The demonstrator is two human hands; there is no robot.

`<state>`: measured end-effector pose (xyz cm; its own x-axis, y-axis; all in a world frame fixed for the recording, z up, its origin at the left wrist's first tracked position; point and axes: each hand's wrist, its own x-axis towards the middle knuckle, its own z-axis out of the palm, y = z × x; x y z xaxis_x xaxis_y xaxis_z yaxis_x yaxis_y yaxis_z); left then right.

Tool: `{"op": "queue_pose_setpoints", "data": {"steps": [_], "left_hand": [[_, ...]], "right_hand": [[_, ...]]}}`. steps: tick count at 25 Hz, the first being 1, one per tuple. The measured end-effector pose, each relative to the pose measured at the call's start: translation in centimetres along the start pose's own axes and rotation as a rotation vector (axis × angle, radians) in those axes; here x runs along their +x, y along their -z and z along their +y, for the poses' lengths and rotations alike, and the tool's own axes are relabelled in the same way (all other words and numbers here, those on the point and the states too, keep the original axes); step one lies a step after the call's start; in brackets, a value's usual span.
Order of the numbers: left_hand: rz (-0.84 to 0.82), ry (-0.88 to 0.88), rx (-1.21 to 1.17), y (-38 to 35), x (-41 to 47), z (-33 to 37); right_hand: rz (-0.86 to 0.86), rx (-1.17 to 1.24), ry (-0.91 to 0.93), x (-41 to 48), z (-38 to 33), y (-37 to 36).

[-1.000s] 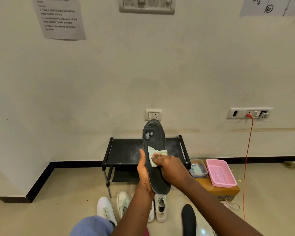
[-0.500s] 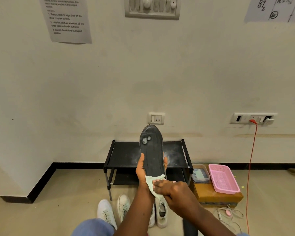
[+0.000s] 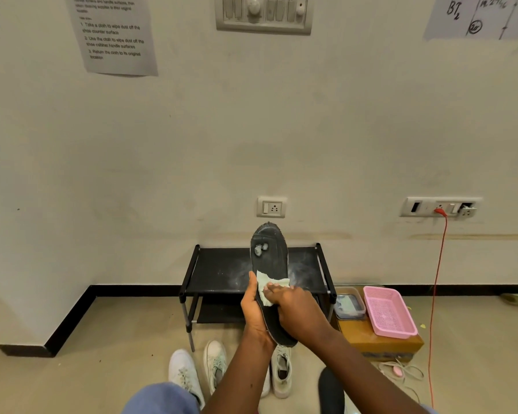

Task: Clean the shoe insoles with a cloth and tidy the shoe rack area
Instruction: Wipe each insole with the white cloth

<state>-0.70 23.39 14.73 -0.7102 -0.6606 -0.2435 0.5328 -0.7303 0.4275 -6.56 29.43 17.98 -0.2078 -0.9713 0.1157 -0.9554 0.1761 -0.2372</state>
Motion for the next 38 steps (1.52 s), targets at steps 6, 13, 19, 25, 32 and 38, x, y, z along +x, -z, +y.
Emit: {"op": "queue_pose_setpoints", "data": {"steps": [6, 13, 19, 25, 32, 38], "left_hand": [[0.045, -0.034, -0.124, 1.9, 1.1, 1.2], [0.079, 0.033, -0.032, 2.2, 0.1, 0.1], [-0.051, 0.006, -0.012, 1.0, -1.2, -0.1], [0.025, 0.055, 0.004, 2.0, -1.1, -1.3], [-0.042, 0.055, -0.019, 2.8, -0.9, -1.2], [0.128, 0.077, -0.107, 3.8, 0.0, -0.7]], "right_hand": [[0.139, 0.195, 0.155, -5.1, -1.3, -1.6], [-0.119, -0.054, 0.047, -4.2, -1.4, -0.7], [-0.066, -0.18, -0.042, 0.6, -0.4, 1.2], [-0.065, -0.153, -0.117, 2.4, 1.8, 1.1], [-0.105, -0.02, 0.015, -1.5, 1.1, -1.3], [-0.021, 0.221, 0.159, -5.4, 0.9, -2.1]]}}
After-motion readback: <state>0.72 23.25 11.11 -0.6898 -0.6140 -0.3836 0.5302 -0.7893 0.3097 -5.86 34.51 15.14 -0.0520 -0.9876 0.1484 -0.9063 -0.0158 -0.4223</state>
